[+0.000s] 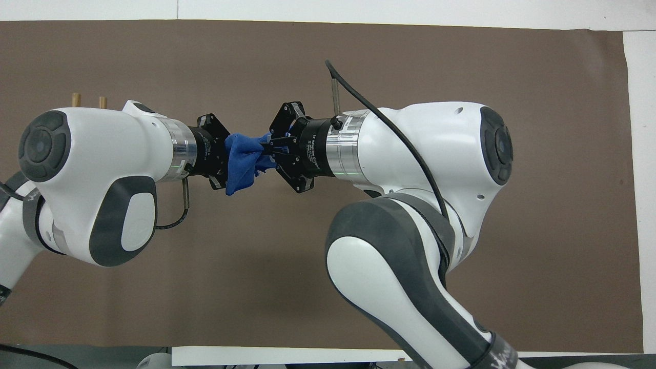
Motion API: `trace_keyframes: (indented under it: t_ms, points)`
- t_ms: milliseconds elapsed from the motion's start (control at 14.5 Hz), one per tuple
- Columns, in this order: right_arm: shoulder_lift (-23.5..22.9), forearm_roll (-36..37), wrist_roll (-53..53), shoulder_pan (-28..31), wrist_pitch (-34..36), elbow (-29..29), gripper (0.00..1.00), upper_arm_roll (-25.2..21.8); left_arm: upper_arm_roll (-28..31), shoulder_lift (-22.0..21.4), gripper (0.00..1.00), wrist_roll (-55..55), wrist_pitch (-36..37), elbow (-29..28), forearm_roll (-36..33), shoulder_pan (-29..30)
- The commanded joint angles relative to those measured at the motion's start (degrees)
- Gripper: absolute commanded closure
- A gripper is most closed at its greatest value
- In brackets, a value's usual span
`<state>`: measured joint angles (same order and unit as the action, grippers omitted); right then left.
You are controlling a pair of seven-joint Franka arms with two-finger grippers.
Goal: Right arm passes towel to left arm to hang
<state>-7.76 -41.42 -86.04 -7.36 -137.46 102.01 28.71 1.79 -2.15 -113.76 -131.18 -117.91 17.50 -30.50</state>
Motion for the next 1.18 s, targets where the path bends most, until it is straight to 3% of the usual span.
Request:
trace_keyframes:
  t_ms: [0, 69, 138, 208, 277, 484, 623, 761, 969, 1107]
  points:
    - [-0.4, -0.2, 0.4, 0.6, 0.9, -0.9, 1.0, 0.5, 0.5, 0.1, 1.0, -0.2, -0.2, 0.6, 1.0, -0.2]
    - [-0.3, -0.2, 0.5, 0.6, 1.0, -0.9, 0.95, 0.4, 0.5, 0.1, 1.0, -0.2, -0.3, 0.6, 1.0, -0.2]
    - [-0.2, -0.2, 1.0, 0.9, 1.8, -0.9, 0.76, 0.3, 0.5, 0.1, 1.0, -0.2, -0.3, 0.5, 1.0, -0.2]
    - [0.0, -0.2, 2.8, 0.9, 2.8, -0.9, 0.51, 0.1, 0.5, 0.1, 1.0, 0.0, -0.3, 0.6, 1.0, -0.2]
    - [0.2, 0.0, 5.9, 0.9, 3.5, -0.7, 0.01, 0.0, 0.6, 0.1, 1.0, 0.4, -0.4, 0.5, 1.0, -0.1]
    - [2.6, 0.1, 15.5, 1.3, 7.2, 0.8, 0.0, -0.9, 0.8, 0.1, 1.0, 1.1, -0.7, 0.4, 1.0, 0.3]
    - [5.1, 3.1, 26.1, 1.3, 11.1, 3.4, 0.0, -3.5, 0.8, 0.2, 1.0, 5.9, -1.9, 0.0, 1.0, 4.2]
    - [7.7, 10.4, 38.3, 1.3, 15.1, 6.5, 0.0, -6.0, 0.8, 0.2, 1.0, 10.6, -2.0, -0.4, 1.0, 8.0]
    - [11.5, 29.1, 53.6, 1.3, 22.4, 8.6, 0.0, -13.2, 0.8, 0.1, 1.0, 17.9, -2.1, -1.3, 1.0, 12.9]
    - [12.8, 34.0, 71.5, 1.1, 26.6, 8.2, 0.0, -19.5, 0.8, -0.2, 1.0, 23.6, -2.0, -2.5, 1.0, 16.9]
